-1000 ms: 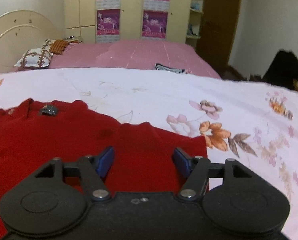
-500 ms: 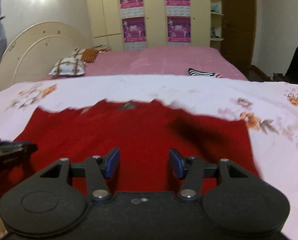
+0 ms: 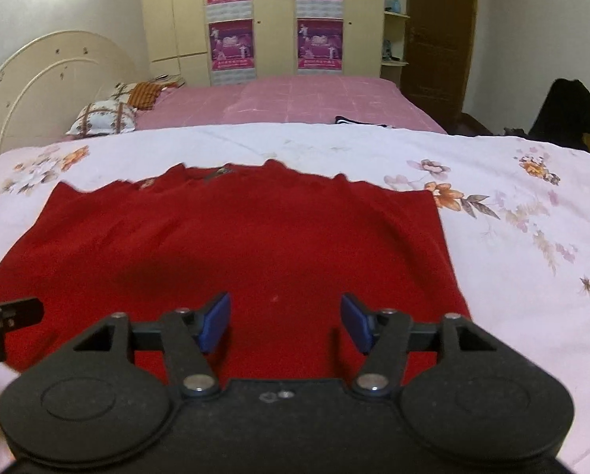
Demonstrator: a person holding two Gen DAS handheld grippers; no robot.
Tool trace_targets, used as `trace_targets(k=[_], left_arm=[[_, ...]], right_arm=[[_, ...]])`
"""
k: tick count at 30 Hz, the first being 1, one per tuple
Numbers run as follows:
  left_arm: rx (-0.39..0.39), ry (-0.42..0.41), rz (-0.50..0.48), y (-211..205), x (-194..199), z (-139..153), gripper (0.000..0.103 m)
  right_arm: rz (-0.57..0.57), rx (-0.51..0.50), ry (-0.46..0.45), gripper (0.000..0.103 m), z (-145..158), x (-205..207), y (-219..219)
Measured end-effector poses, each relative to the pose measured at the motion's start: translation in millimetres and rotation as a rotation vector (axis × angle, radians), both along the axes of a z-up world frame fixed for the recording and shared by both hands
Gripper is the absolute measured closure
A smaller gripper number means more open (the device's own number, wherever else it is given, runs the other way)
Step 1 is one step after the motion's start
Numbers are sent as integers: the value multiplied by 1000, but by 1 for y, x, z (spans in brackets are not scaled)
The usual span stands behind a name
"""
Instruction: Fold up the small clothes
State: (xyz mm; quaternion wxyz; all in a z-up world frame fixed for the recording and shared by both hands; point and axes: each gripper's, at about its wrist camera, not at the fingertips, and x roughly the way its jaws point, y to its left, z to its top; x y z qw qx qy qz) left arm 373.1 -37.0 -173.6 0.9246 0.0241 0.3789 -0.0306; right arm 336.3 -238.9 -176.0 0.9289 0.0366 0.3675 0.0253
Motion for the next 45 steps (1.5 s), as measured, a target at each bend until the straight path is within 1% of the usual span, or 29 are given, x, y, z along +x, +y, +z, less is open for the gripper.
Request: trace_targets(k=[2,4,5,6,7,9,11,12,13,14,15,16,19,24,26,31,32,33,34,35,36,38,39,40,41,42,44,45], left_arm=[[-18,12,7,2,-10,0,0],[-48,30,15,5,-14,-3,0],[-64,40,19,7,-17,-4,0],[-86,52,24,9,-20,-6,0],[-114,66,35,13,-22,-8,0],[-175,88,64,22,-25,-12,0],[-259,104,94,32,-29,-17,0],[-305,106,105,38,-31,-20,2],[-354,107,122,43,-33,-23,8],[-409,115,134,49,-34,-27,25],[-455,132,139,52,-34,-33,35],[-509,138,159,57,-34,-38,37],[-605,115,192,66,-33,-47,39],[-701,75,244,71,-18,-57,38],[-718,59,261,71,-11,-60,38],[-721,30,291,69,6,-60,39],[-719,27,297,69,7,-60,45],[-708,27,304,68,8,-60,60],[-699,31,311,68,9,-61,66],[-701,36,319,70,9,-62,76],[-706,38,327,73,8,-63,79],[-707,37,331,74,9,-63,79],[-694,30,327,72,8,-61,82],[-675,18,316,69,8,-58,85],[-662,12,306,68,8,-54,86],[-644,-3,293,65,8,-49,88],[-602,-40,248,58,8,-38,94],[-588,-60,223,55,9,-31,94]], right_arm=[[3,-21,-17,43,-1,-6,3],[-18,-37,-6,43,-6,-7,1],[-32,-55,21,43,-12,-6,-1],[-42,-81,73,42,-22,-3,-2],[-41,-67,102,42,-31,-3,-8],[-57,-46,94,42,-26,-6,-13],[-45,-16,61,42,-19,-11,-13],[-38,-16,42,41,-15,-12,-11],[-31,-19,28,41,-12,-13,-8],[-19,-13,17,41,-10,-14,-6],[-10,-4,10,41,-9,-14,-4],[1,3,5,41,-8,-14,-1],[25,21,0,41,-8,-10,6],[36,44,-9,41,-8,-2,14],[42,47,-14,41,-9,5,16],[47,37,-32,41,-10,22,22],[45,38,-38,41,-9,26,22],[45,38,-46,41,-7,30,23],[48,31,-56,41,-5,34,25],[50,20,-65,42,-3,39,27],[57,16,-73,42,-1,44,29],[69,-2,-78,42,-2,53,35],[76,-26,-58,42,-8,57,39],[99,-48,-3,41,-19,63,43],[128,-92,12,37,-32,64,49],[145,-145,-31,37,-36,57,54],[136,-145,-47,37,-38,54,55],[136,-139,-49,36,-38,54,54]])
